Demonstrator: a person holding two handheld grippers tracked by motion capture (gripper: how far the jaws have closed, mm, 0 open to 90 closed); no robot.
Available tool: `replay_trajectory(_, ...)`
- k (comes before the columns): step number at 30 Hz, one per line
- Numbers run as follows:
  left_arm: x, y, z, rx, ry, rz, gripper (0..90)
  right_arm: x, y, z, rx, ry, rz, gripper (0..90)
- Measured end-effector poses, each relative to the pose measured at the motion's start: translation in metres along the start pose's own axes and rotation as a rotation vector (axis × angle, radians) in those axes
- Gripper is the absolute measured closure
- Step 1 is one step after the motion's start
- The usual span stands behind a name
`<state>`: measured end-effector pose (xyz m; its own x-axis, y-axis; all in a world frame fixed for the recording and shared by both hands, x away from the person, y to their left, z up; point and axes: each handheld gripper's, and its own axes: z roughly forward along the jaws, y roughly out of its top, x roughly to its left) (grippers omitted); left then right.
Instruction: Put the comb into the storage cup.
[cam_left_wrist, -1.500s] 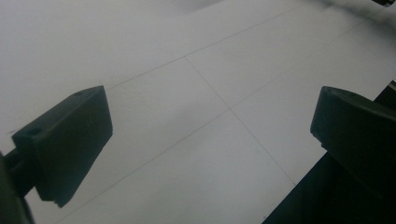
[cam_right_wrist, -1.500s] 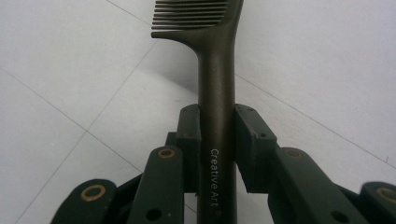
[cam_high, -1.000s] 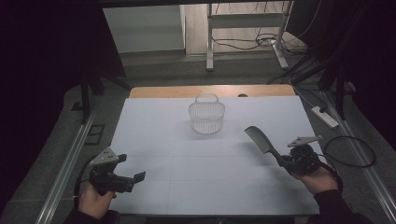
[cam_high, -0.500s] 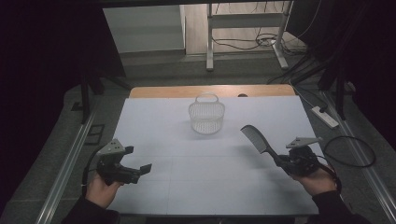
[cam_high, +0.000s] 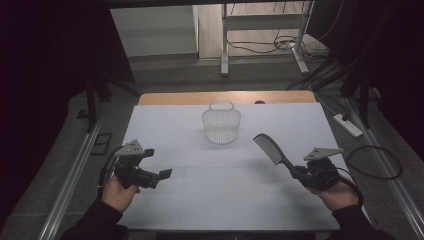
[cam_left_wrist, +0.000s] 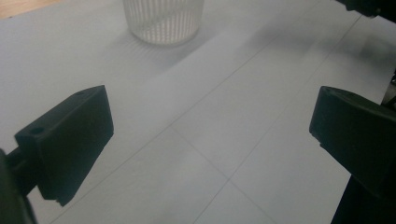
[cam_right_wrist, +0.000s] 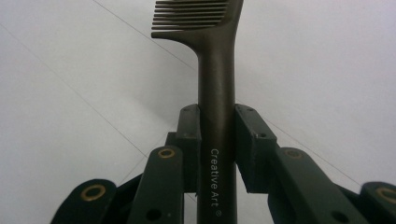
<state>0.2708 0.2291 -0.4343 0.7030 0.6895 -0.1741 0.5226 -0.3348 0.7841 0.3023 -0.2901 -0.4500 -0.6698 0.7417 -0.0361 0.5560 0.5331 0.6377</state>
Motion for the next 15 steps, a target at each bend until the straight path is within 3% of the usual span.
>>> replay_trajectory(15,-0.005,0.025,0.022,0.007,-0.043,0.028,0.0,0.012,0.006,-0.001,-0.040,0.029,-0.020,72.3)
